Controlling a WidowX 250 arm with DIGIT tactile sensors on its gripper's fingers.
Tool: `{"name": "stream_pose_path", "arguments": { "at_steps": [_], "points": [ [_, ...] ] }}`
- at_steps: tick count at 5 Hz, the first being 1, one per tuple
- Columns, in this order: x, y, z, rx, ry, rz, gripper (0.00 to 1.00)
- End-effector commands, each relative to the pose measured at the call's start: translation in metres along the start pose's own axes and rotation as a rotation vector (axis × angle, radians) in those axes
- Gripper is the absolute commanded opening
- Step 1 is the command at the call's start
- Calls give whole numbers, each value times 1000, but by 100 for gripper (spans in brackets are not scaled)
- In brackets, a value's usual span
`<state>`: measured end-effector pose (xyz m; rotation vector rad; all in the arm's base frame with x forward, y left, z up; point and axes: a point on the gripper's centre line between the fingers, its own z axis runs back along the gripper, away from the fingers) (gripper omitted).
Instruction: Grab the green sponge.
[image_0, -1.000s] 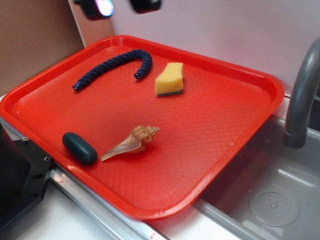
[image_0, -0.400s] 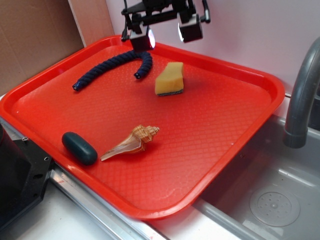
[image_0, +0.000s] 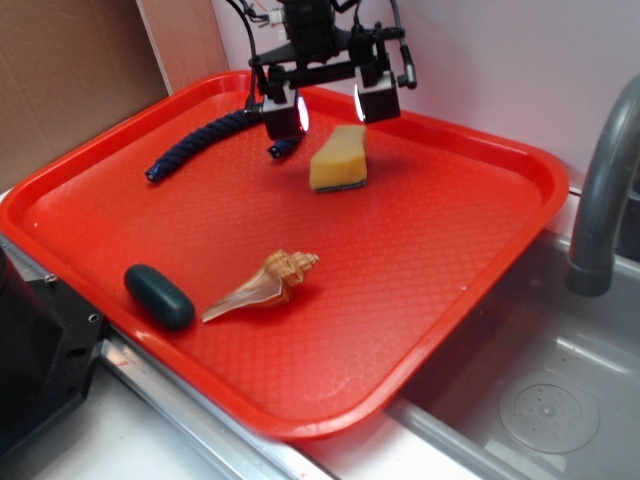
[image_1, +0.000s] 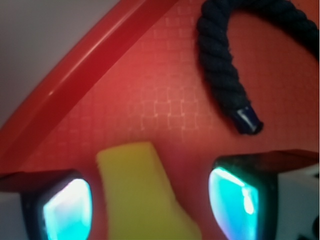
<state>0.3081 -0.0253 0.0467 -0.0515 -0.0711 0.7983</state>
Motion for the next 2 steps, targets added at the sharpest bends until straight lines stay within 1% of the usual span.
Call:
{"name": "stream_pose_path", "arguments": {
  "at_steps": [1, 2],
  "points": [
    [-4, 1, -10, 47, 9, -8, 0],
    [-10, 8, 17, 80, 68, -85, 0]
  ]
}}
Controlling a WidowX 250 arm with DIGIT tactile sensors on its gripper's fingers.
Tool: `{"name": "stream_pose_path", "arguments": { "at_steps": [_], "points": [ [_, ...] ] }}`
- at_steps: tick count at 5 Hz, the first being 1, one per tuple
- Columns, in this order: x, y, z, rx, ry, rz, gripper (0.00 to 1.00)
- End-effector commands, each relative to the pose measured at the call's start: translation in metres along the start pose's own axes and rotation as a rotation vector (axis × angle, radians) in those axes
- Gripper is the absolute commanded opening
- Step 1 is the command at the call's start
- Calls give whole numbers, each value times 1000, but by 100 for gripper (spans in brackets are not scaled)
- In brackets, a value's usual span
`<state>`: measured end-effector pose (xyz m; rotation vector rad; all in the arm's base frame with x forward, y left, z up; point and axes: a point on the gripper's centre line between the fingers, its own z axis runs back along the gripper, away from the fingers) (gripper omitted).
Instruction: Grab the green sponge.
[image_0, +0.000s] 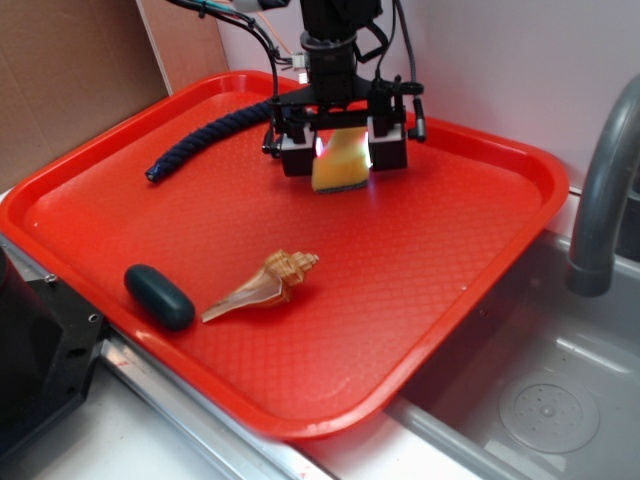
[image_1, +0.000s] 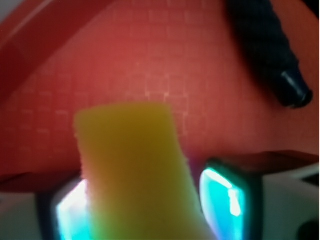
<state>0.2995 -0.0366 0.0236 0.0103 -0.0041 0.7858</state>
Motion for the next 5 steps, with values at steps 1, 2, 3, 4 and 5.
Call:
{"name": "stream_pose_path", "arguments": {
  "at_steps": [1, 2, 3, 4, 5],
  "points": [
    [-5, 25, 88, -51, 3, -181, 0],
    [-19, 57, 138, -34, -39, -337, 0],
    [2, 97, 186, -74, -34, -528, 0],
    [19, 149, 199, -129, -89, -628, 0],
    [6, 145, 222, -148, -75, -695, 0]
  ]
}}
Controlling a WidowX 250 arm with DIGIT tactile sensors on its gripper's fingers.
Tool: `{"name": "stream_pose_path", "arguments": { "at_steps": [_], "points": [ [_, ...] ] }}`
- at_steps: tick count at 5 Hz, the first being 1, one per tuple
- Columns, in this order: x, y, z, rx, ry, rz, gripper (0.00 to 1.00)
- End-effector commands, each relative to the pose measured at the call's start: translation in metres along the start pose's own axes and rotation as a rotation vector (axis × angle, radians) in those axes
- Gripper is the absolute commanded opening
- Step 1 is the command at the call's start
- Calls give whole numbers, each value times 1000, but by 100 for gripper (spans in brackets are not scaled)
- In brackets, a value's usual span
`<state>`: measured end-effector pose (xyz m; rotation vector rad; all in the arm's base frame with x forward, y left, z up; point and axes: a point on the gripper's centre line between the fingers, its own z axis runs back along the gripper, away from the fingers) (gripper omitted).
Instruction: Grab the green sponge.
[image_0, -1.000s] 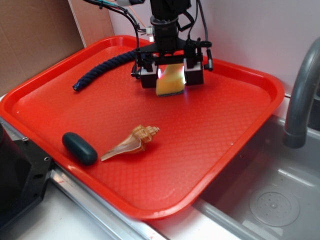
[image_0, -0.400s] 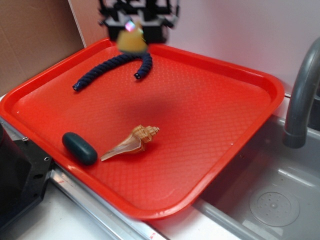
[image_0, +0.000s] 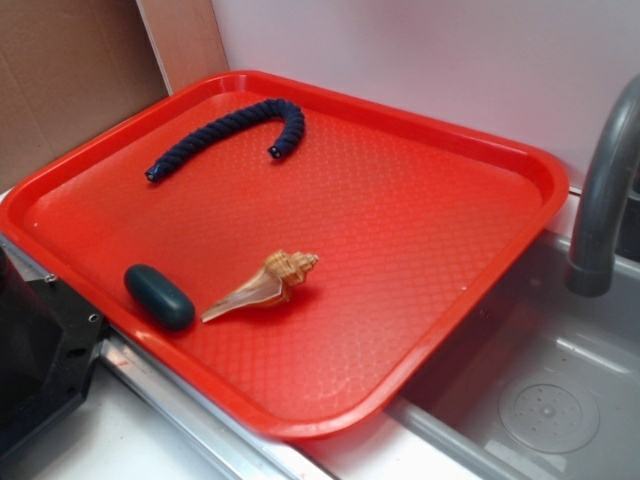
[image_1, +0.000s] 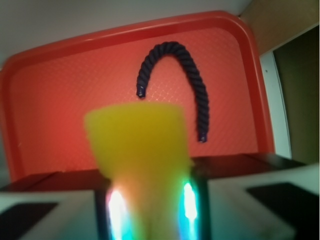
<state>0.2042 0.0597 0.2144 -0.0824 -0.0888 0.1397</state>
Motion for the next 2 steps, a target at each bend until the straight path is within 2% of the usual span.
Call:
{"name": "stream_pose_path", "arguments": {
  "at_steps": [1, 2],
  "points": [
    [-11, -11, 45, 0, -49, -22, 0],
    [-12, -12, 41, 79, -46, 8, 0]
  ]
}}
